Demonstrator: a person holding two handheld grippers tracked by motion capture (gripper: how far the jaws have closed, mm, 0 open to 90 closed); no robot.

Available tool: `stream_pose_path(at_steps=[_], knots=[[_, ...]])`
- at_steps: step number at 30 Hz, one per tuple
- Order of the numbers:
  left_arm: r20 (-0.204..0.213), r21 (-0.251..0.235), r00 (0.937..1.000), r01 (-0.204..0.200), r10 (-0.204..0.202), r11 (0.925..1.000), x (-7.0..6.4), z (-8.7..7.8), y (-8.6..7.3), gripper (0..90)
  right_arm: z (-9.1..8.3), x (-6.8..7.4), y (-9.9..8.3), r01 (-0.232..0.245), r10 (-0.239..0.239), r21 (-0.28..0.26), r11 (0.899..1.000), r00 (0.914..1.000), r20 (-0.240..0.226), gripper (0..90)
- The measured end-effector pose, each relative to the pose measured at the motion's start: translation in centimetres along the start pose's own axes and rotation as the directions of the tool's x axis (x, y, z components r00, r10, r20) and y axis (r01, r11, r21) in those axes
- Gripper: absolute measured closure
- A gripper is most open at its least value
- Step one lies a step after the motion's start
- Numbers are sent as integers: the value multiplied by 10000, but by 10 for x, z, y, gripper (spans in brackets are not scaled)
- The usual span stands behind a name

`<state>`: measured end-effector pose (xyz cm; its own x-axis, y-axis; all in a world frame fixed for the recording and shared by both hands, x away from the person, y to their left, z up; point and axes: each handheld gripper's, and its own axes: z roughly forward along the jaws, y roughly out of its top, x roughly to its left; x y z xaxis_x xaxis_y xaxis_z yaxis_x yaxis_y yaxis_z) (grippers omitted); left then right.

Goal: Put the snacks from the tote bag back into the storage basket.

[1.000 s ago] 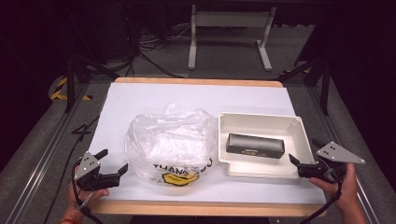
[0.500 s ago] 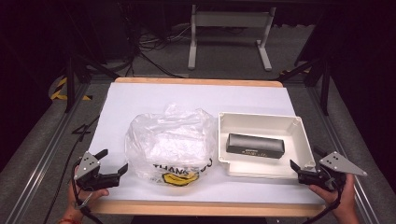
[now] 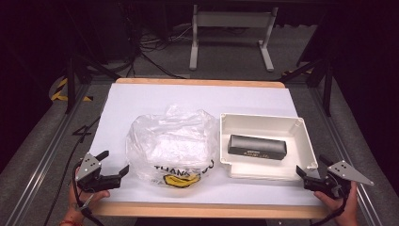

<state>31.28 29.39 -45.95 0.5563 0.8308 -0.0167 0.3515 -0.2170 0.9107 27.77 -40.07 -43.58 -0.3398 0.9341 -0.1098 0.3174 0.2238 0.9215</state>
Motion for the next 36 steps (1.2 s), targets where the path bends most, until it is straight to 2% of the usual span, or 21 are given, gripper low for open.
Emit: stream_pose_path(at_steps=[12,16,25,36], knots=[[-28,-4,10000,-60,60,10000,-1,0,0,65,3,0,-5,52,-51,125,9999,10000,-39,48],[6,68,10000,-88,87,9999,-1,1,0,65,2,0,-6,-12,12,11,10000,10000,-63,51],[87,-126,9999,-99,100,9999,-1,-1,-1,65,3,2,-7,241,-240,44,9997,9997,-54,51],[63,54,9999,-107,107,9999,-1,0,0,64,2,2,-7,325,-327,-97,9994,9992,-246,52]])
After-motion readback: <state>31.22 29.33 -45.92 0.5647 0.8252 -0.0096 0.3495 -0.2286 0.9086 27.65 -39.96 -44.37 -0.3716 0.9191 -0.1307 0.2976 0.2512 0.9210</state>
